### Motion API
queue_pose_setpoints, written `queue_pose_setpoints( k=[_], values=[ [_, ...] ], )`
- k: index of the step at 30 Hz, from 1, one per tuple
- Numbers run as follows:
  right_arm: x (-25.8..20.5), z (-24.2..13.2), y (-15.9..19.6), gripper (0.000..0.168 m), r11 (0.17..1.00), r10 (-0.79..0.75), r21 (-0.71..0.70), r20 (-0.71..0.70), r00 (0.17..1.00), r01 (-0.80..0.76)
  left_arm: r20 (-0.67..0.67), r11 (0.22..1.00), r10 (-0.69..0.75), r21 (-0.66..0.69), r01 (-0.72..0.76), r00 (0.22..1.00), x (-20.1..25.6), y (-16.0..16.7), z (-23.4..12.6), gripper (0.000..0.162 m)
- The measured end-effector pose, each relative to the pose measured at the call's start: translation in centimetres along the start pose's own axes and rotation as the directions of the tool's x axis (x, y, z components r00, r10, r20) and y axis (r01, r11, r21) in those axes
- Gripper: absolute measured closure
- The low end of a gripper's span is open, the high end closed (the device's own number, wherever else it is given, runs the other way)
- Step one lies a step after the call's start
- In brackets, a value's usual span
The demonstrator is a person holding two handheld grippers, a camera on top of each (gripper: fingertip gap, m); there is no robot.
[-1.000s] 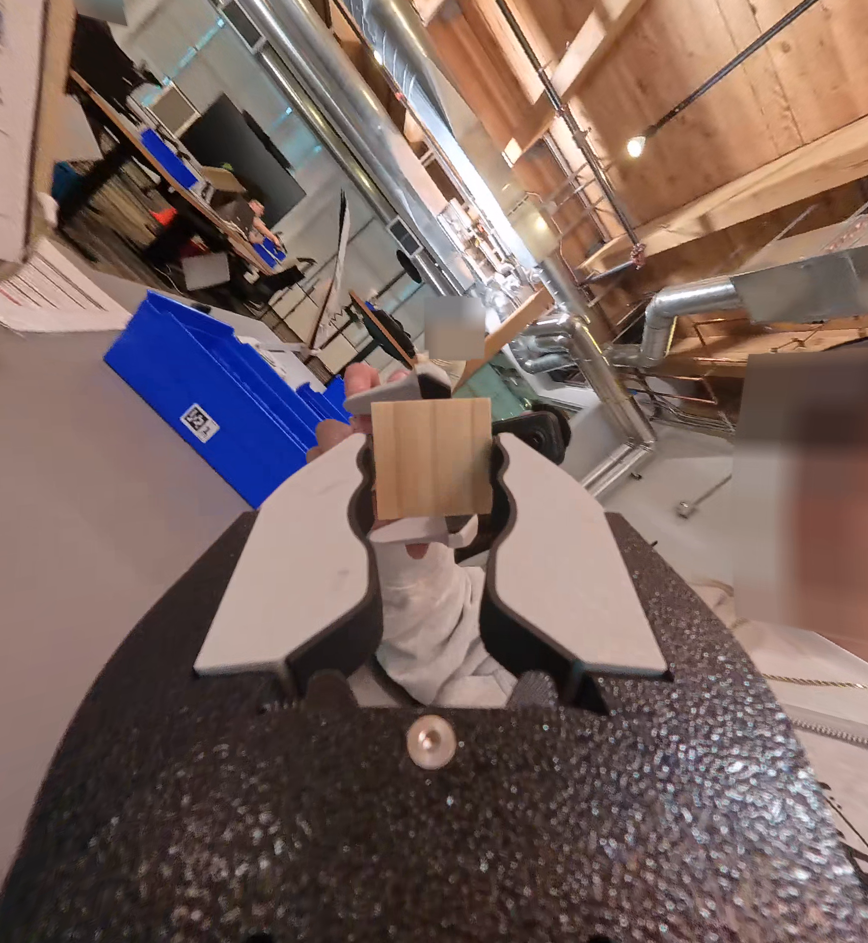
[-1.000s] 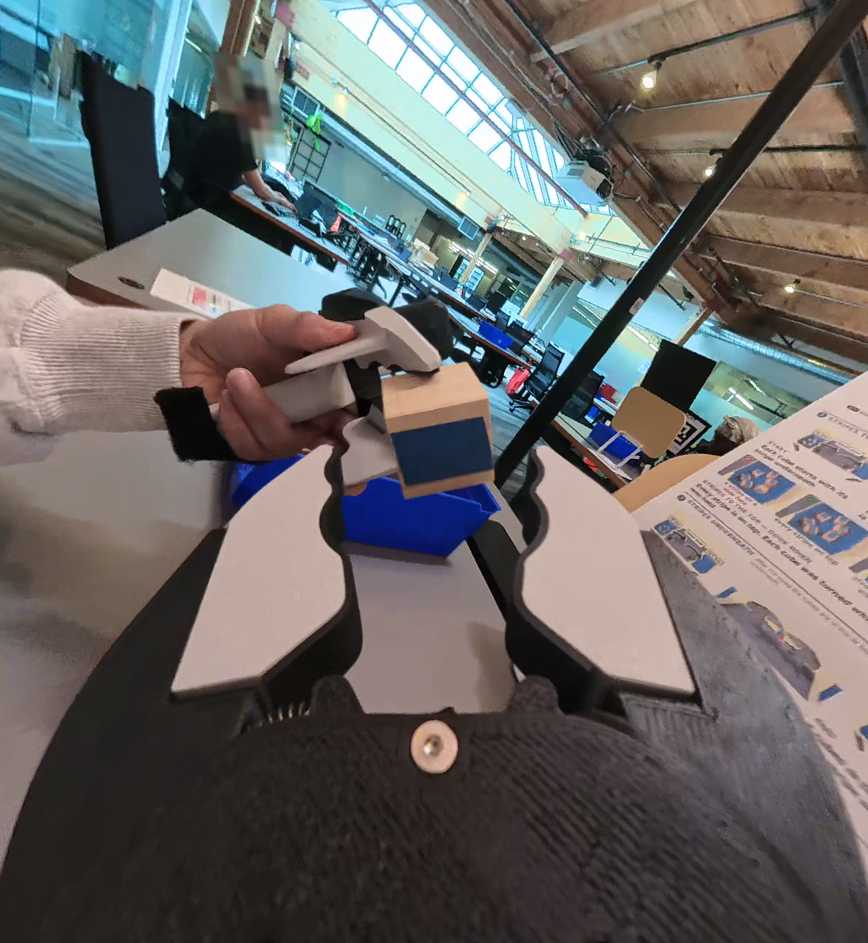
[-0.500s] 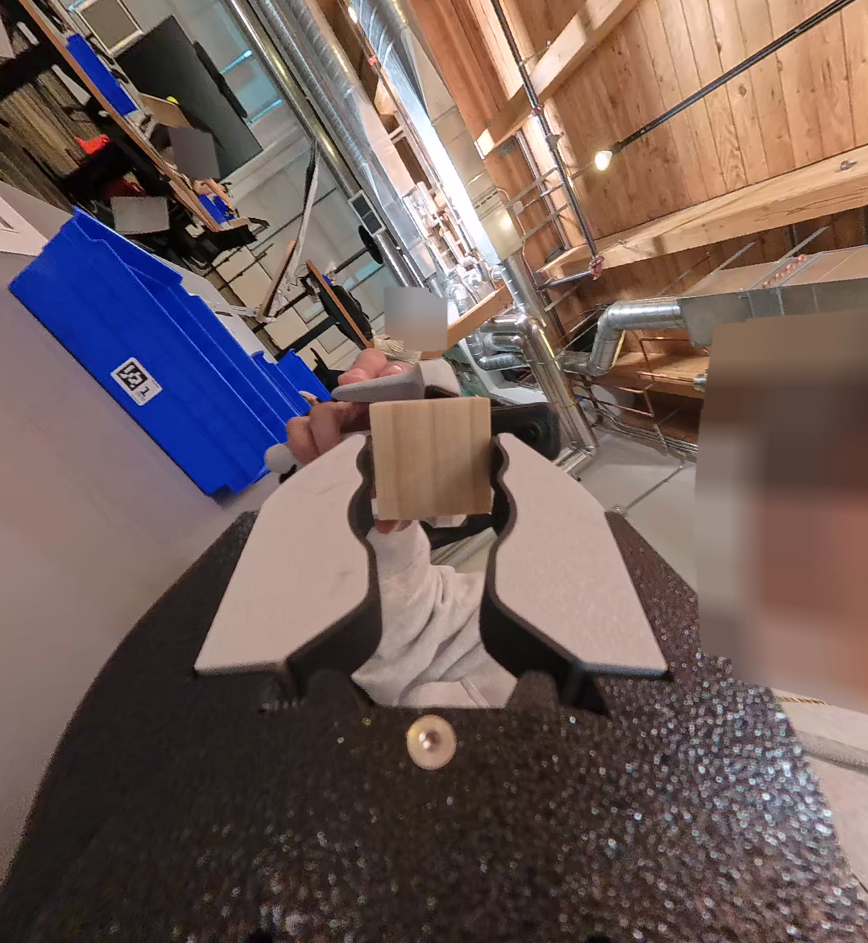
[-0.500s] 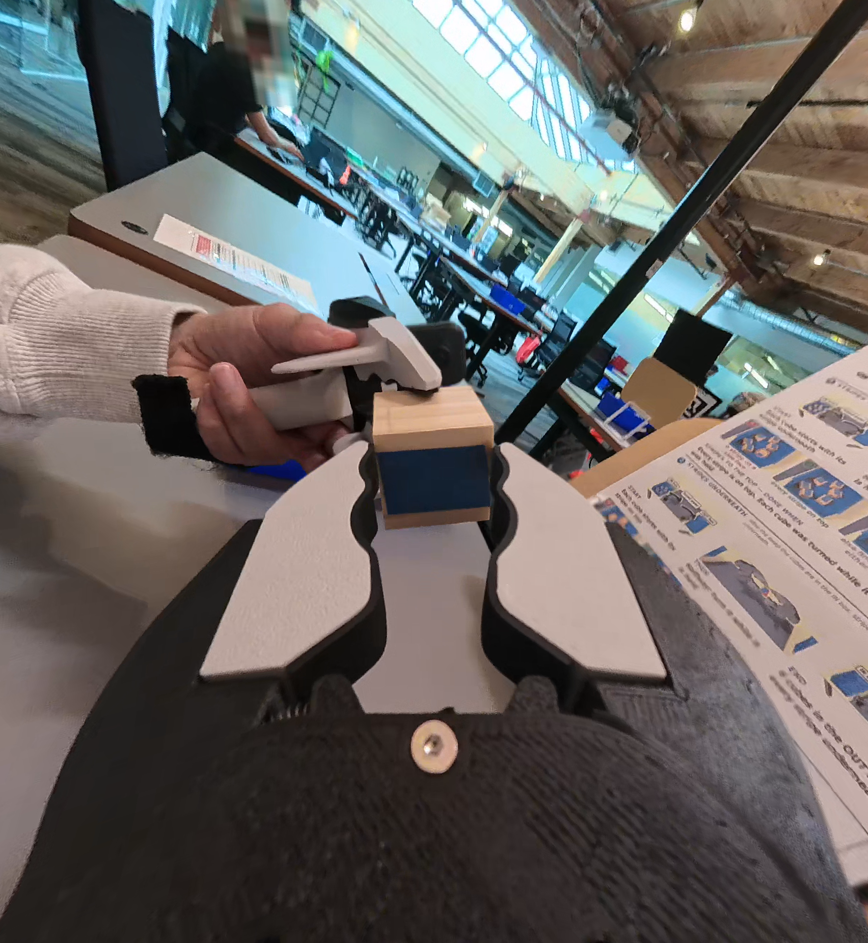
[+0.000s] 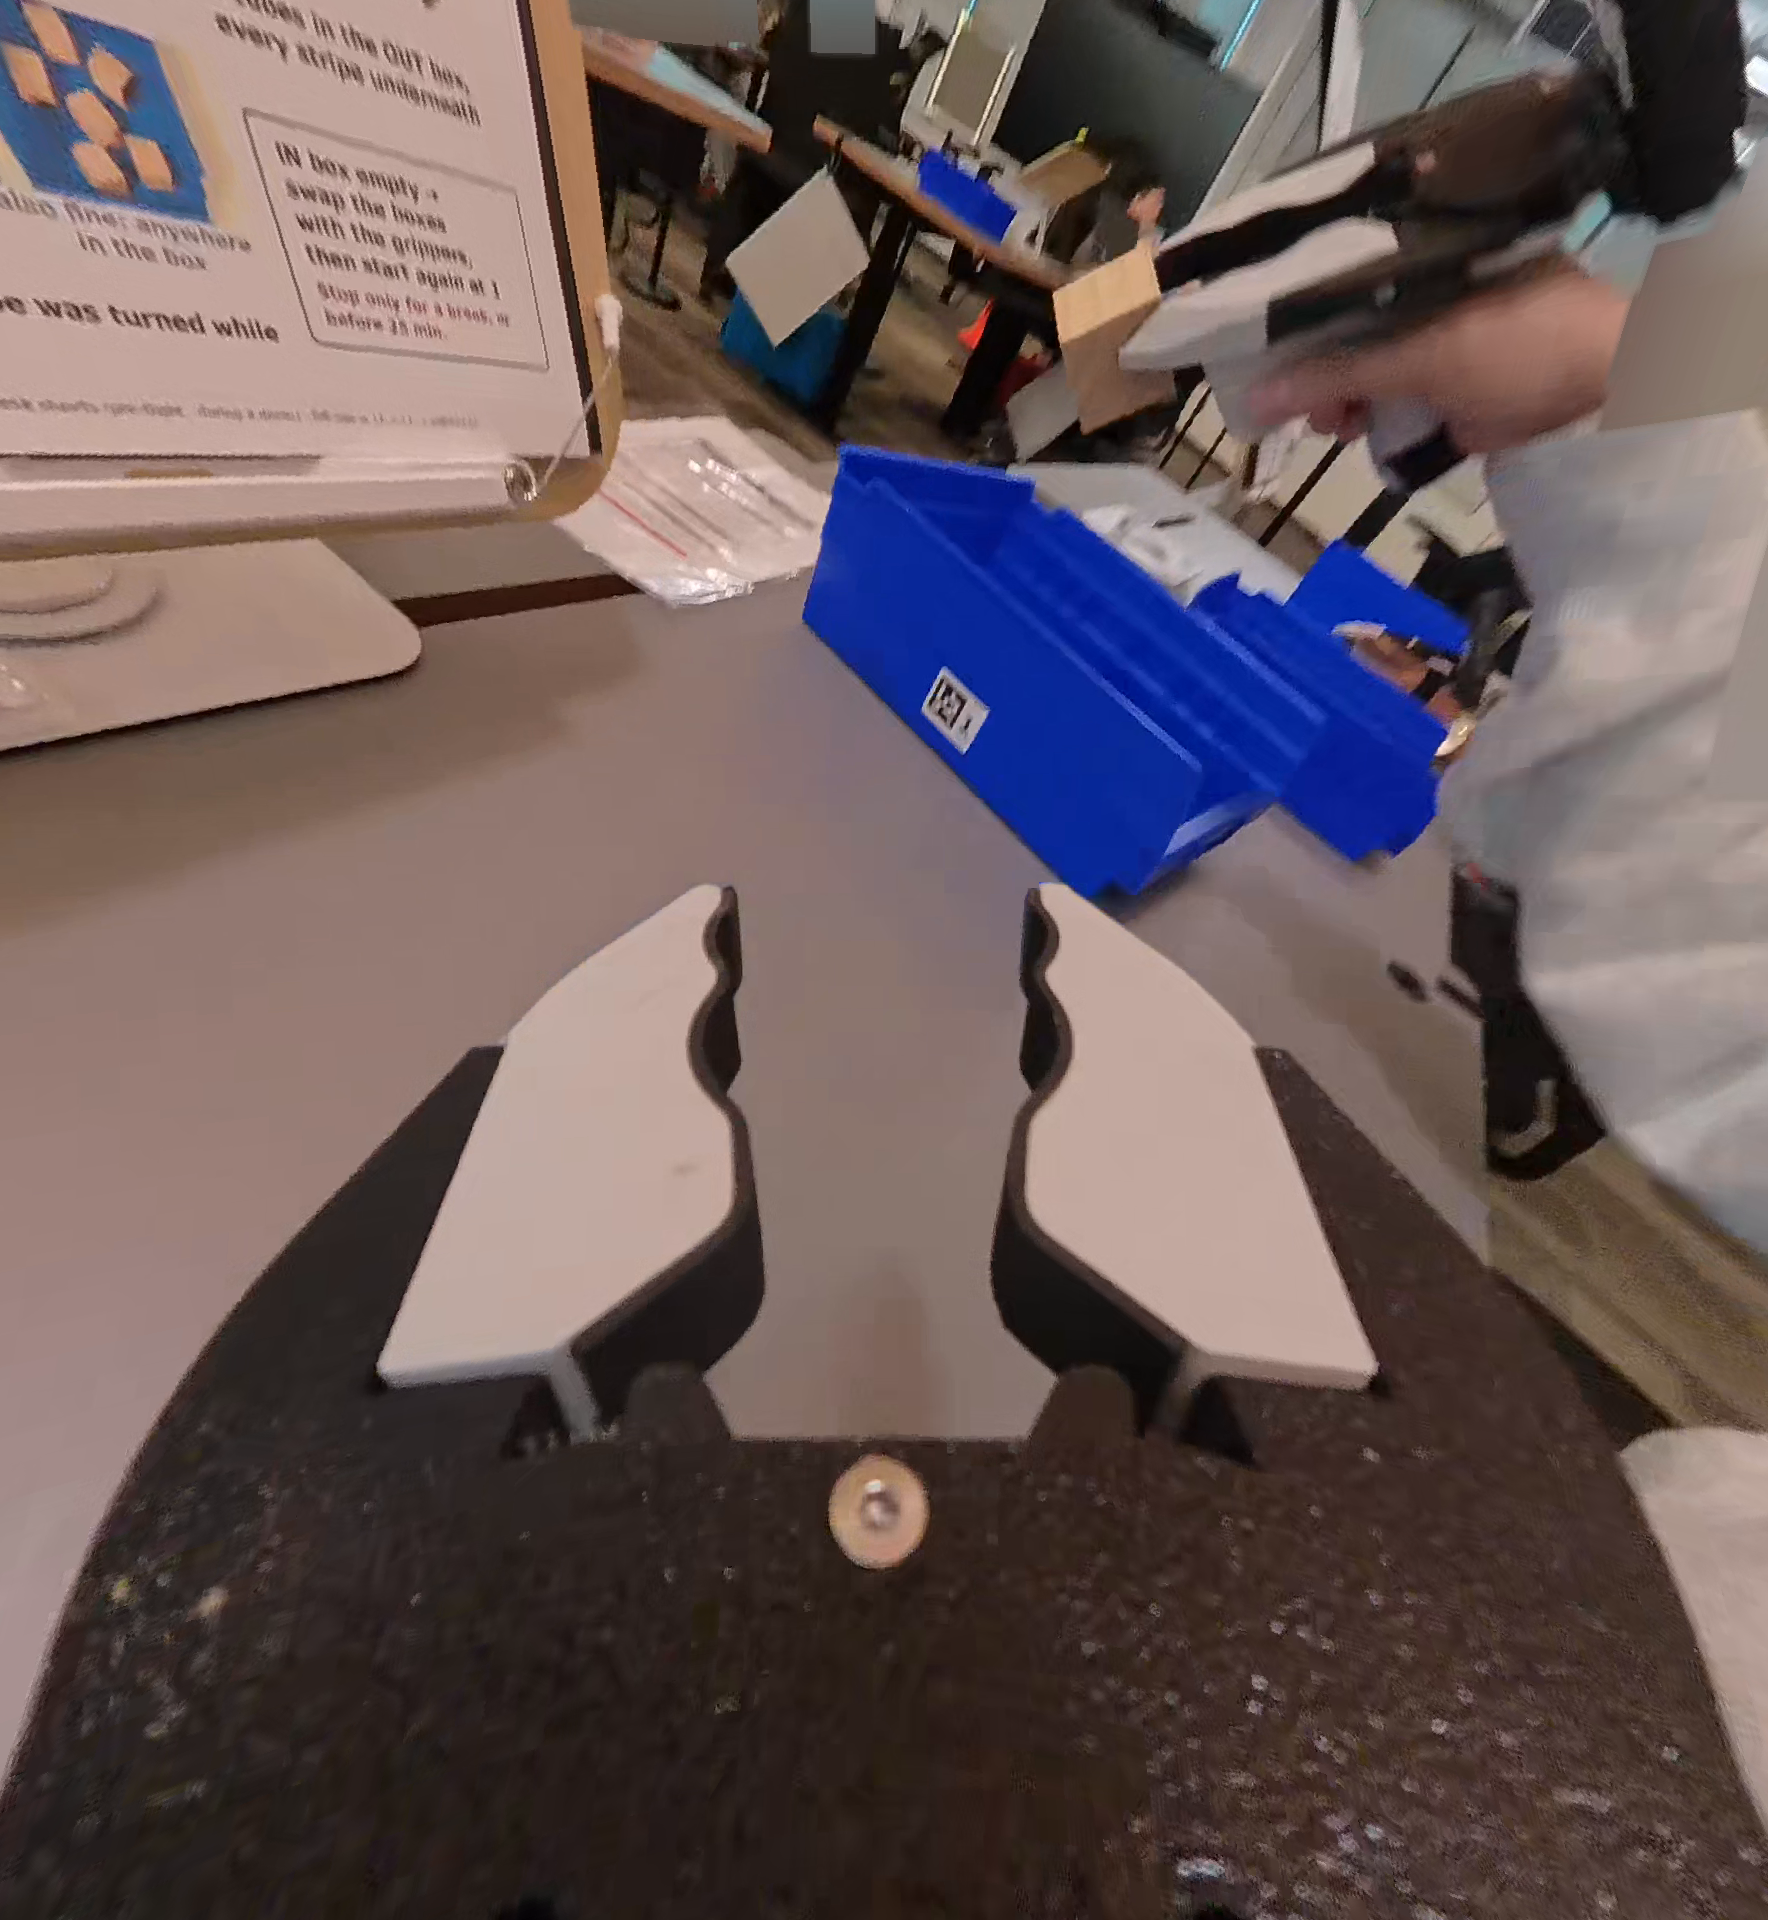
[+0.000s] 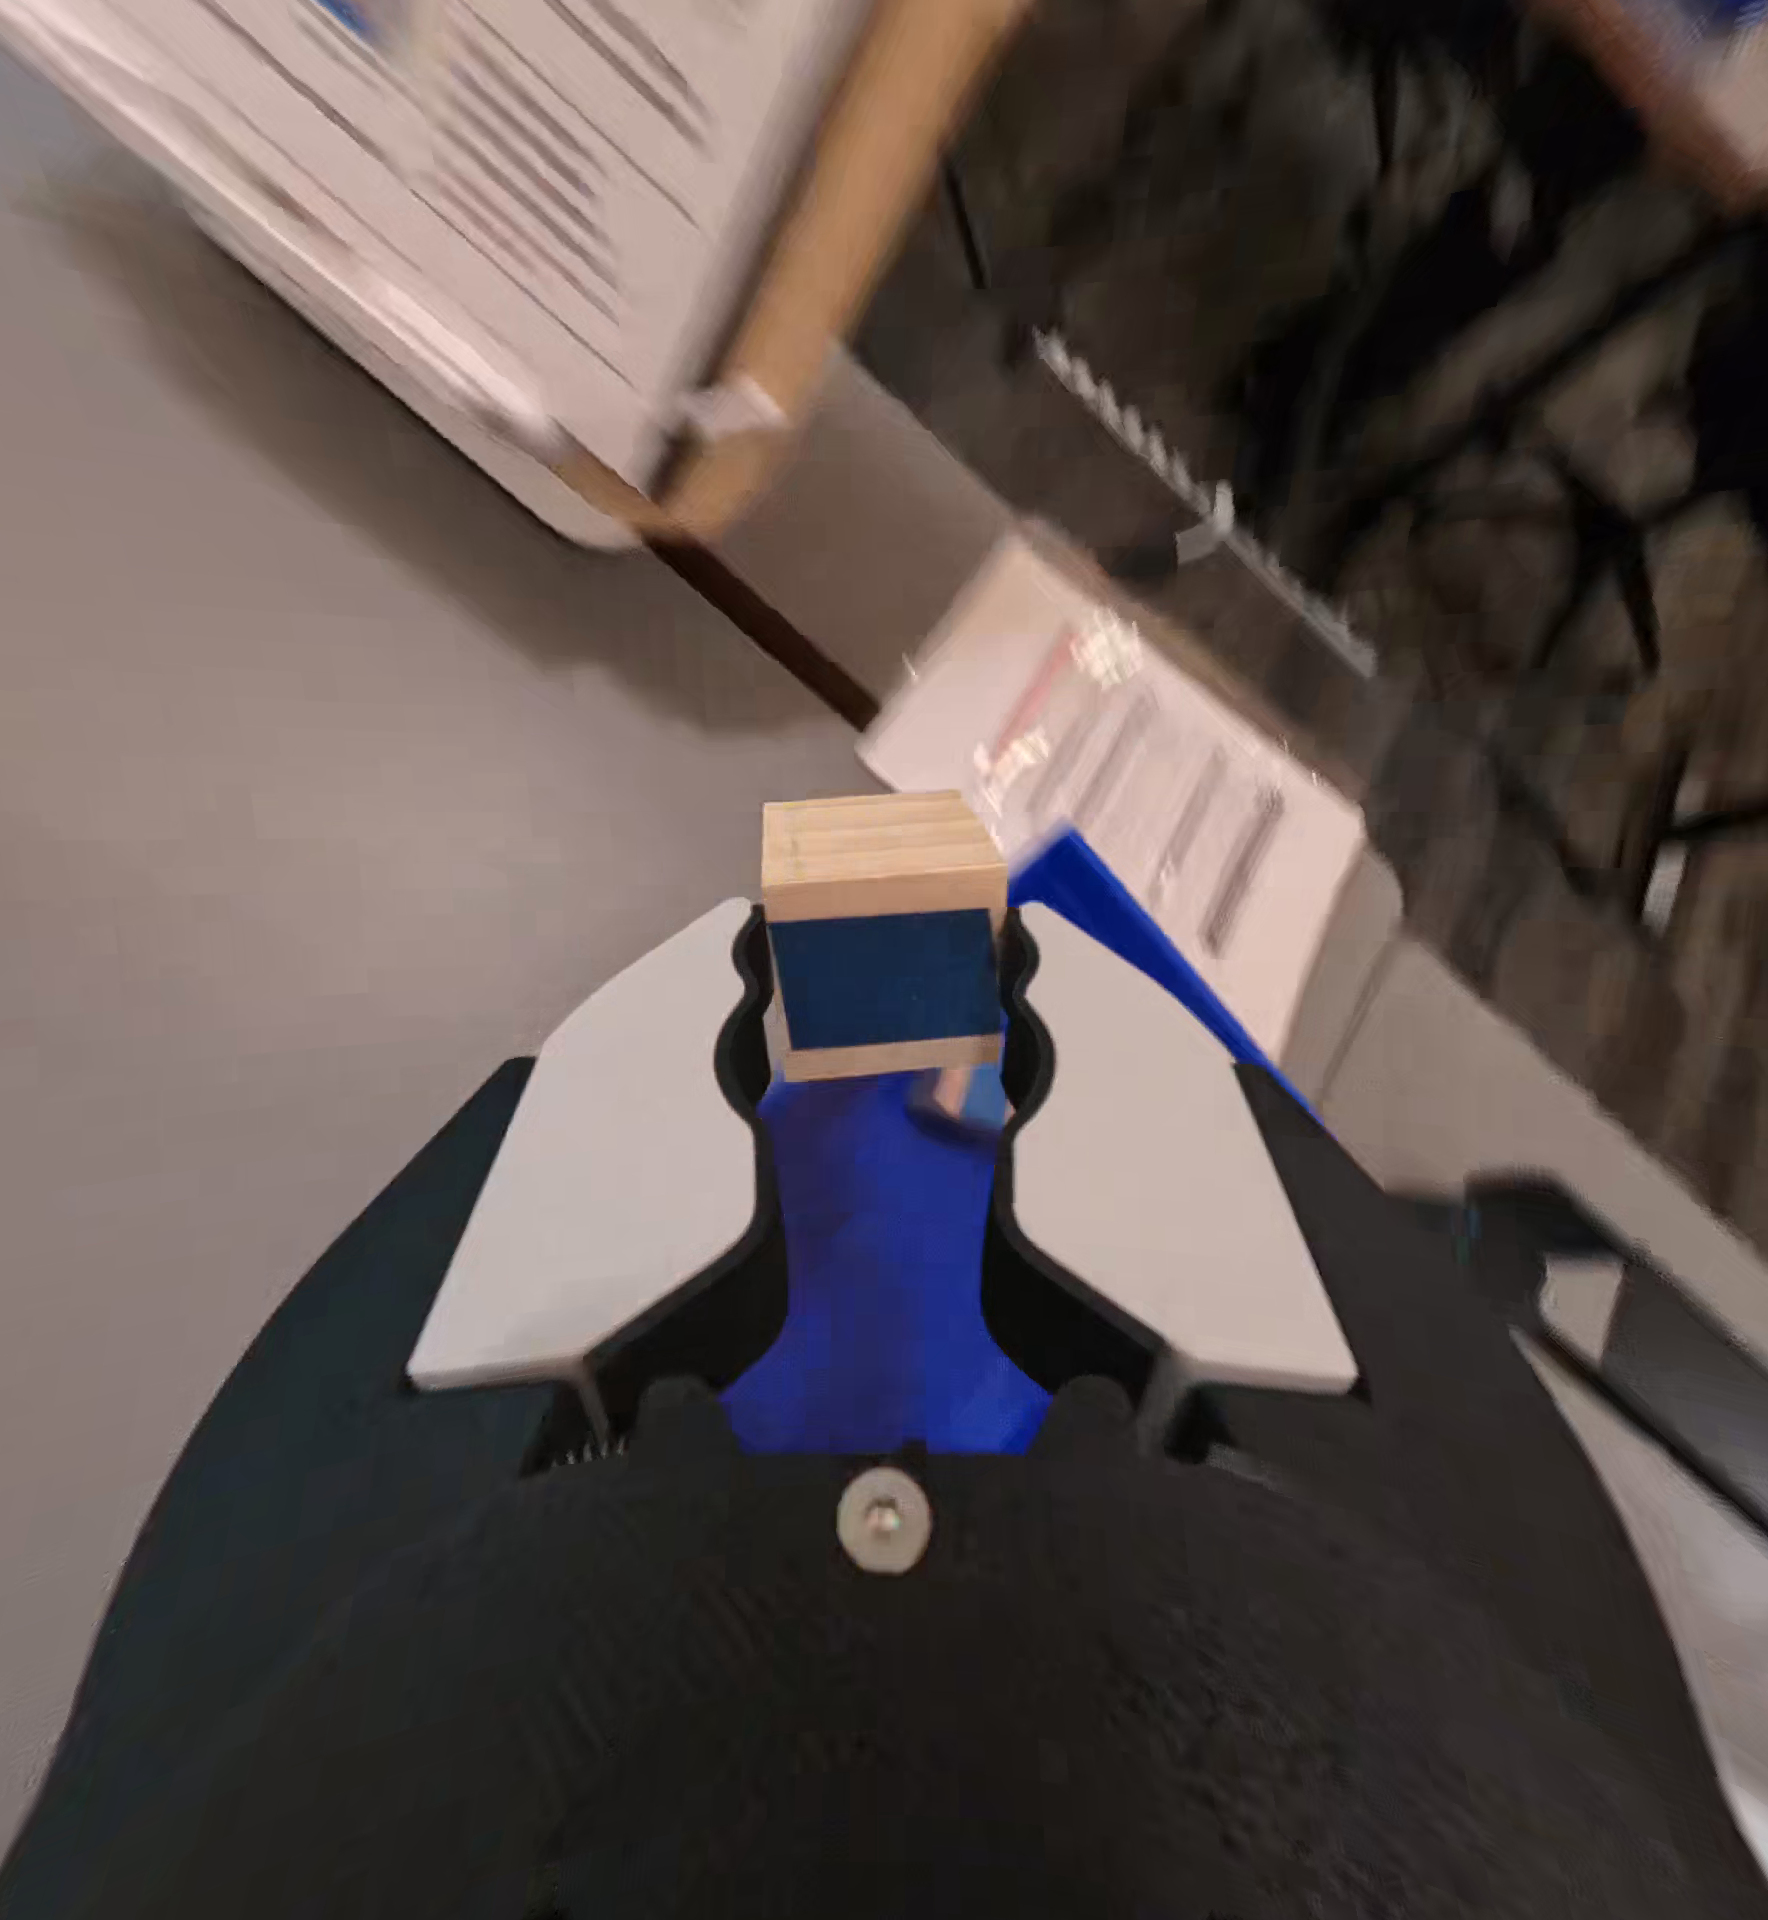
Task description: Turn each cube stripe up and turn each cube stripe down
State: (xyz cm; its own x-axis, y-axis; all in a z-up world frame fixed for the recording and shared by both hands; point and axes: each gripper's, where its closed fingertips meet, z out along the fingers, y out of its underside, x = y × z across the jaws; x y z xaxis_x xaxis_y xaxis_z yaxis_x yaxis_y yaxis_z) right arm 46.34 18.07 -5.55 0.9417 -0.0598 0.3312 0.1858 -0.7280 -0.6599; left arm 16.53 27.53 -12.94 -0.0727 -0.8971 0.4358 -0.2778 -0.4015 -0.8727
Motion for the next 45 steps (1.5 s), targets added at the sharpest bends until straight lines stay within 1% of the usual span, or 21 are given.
queue_pose_setpoints(
  k=[2,4,6,8,12,16,19,26,33,34,36,37,39,41,43,45],
  values=[
    [4.3,1.5,4.6,0.125,0.979,0.126,-0.156,-0.023,0.992,-0.128,0.028,0.999,0.030,-0.040,-0.029,0.999,0.0,1.0,0.2,0.111],
    [7.0,3.0,9.1,0.125,0.920,0.262,-0.288,-0.049,0.964,-0.265,0.038,0.997,0.047,-0.057,-0.045,0.998,0.1,1.6,0.4,0.112],
    [8.1,4.3,13.3,0.125,0.845,0.343,-0.411,-0.074,0.936,-0.342,0.043,0.997,0.054,-0.065,-0.051,0.998,0.1,1.9,0.5,0.112],
    [8.8,5.6,16.2,0.125,0.780,0.400,-0.477,-0.117,0.909,-0.405,0.047,0.996,0.058,-0.072,-0.055,0.997,0.1,2.2,0.5,0.113],
    [8.4,7.7,18.7,0.125,0.698,0.497,-0.533,-0.121,0.859,-0.479,0.060,0.995,0.057,-0.085,-0.052,0.997,-0.2,2.6,0.6,0.115],
    [8.4,8.5,20.9,0.125,0.629,0.503,-0.615,-0.145,0.852,-0.476,0.055,0.995,0.041,-0.091,-0.036,0.998,-0.3,2.8,0.5,0.117],
    [8.1,8.9,21.5,0.125,0.609,0.504,-0.640,-0.146,0.852,-0.470,0.061,0.995,0.045,-0.096,-0.039,0.997,-0.4,3.0,0.5,0.117],
    [7.2,9.7,22.8,0.125,0.589,0.469,-0.683,-0.146,0.871,-0.432,0.061,0.995,0.033,-0.093,-0.027,0.998,-0.6,3.0,0.5,0.118],
    [7.0,9.9,22.6,0.125,0.607,0.444,-0.677,-0.144,0.884,-0.415,0.072,0.996,0.022,-0.084,-0.016,0.997,-0.8,2.8,0.4,0.118],
    [7.2,9.8,22.2,0.121,0.622,0.444,-0.662,-0.140,0.885,-0.417,0.075,0.997,0.024,-0.081,-0.018,0.997,-0.8,2.7,0.3,0.117],
    [7.9,9.2,20.9,0.102,0.654,0.456,-0.617,-0.141,0.879,-0.438,0.095,0.997,0.035,-0.070,-0.029,0.995,-0.8,2.1,-0.2,0.113],
    [8.3,8.7,20.0,0.099,0.678,0.467,-0.580,-0.135,0.874,-0.452,0.107,0.997,0.046,-0.063,-0.039,0.993,-0.8,1.7,-0.7,0.111],
    [9.2,7.2,17.5,0.090,0.738,0.485,-0.478,-0.117,0.867,-0.477,0.140,0.997,0.073,-0.037,-0.068,0.988,-0.8,0.4,-2.3,0.108],
    [9.8,5.5,14.1,0.080,0.808,0.492,-0.319,-0.095,0.865,-0.495,0.187,0.996,0.091,0.004,-0.093,0.978,-1.0,-1.4,-4.6,0.106],
    [8.4,3.7,9.6,0.076,0.867,0.488,-0.120,0.012,0.873,-0.483,0.260,0.993,0.097,0.043,-0.112,0.961,-2.1,-3.3,-7.4,0.106],
    [5.1,1.7,5.3,0.075,0.891,0.435,0.070,0.148,0.888,-0.448,0.359,0.990,0.101,0.061,-0.131,0.928,-4.1,-4.9,-10.7,0.106]
  ],
)
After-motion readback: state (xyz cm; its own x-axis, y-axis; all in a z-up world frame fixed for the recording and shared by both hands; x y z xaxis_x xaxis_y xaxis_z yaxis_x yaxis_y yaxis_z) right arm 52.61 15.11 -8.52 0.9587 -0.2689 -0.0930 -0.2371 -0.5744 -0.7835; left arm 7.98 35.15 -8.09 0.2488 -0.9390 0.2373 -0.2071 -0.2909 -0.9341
